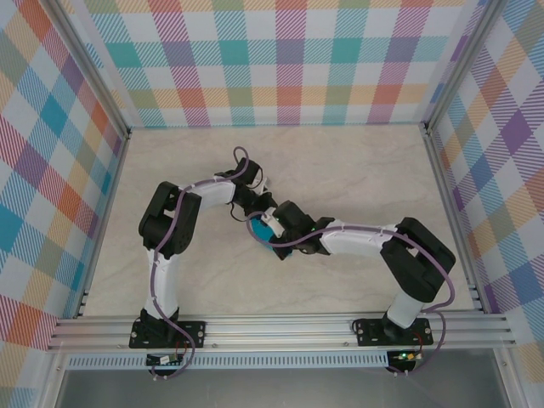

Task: Fold a paper plane with a square sheet of paper (fold left side to right side)
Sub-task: Third fold the triangle at the center of the table.

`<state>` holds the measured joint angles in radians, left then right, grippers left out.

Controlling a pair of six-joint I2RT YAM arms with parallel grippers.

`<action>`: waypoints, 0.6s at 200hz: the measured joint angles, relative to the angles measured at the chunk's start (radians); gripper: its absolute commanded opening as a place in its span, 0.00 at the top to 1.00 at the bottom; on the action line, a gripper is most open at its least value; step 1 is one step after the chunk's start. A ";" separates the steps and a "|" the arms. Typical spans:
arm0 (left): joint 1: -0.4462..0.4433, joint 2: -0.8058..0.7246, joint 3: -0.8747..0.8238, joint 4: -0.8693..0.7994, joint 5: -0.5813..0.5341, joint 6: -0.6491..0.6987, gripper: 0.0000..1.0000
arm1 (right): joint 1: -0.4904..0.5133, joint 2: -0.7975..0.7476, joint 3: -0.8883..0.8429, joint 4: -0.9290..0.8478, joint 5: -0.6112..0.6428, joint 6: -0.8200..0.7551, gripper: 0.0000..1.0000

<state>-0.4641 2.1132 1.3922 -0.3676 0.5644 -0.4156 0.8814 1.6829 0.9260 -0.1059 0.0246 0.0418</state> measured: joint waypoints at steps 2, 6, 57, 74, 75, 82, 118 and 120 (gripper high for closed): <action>0.000 0.000 0.000 0.000 0.000 0.001 0.86 | -0.005 0.000 0.000 -0.001 -0.005 0.003 1.00; 0.000 0.000 0.000 0.000 0.000 0.002 0.86 | -0.013 0.000 0.000 -0.003 -0.014 0.005 1.00; -0.007 0.005 0.010 -0.001 -0.005 0.011 0.86 | -0.075 0.011 0.031 -0.050 -0.084 0.049 1.00; -0.010 0.005 0.012 -0.001 -0.007 0.013 0.87 | -0.084 0.027 0.053 -0.065 -0.091 0.060 1.00; -0.010 0.006 0.013 -0.001 -0.008 0.013 0.87 | -0.085 0.029 0.055 -0.067 -0.092 0.060 1.00; -0.010 0.006 0.013 -0.001 -0.008 0.013 0.87 | -0.087 0.039 0.066 -0.076 -0.094 0.065 1.00; -0.011 0.006 0.013 -0.004 -0.014 0.013 0.87 | -0.098 0.079 0.097 -0.111 -0.093 0.094 1.00; -0.011 0.006 0.013 -0.004 -0.014 0.013 0.88 | -0.101 0.080 0.097 -0.113 -0.093 0.096 1.00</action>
<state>-0.4755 2.1189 1.4055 -0.3714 0.5503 -0.4023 0.7807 1.7634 1.0233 -0.2188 -0.0685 0.1379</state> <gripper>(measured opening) 0.127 0.045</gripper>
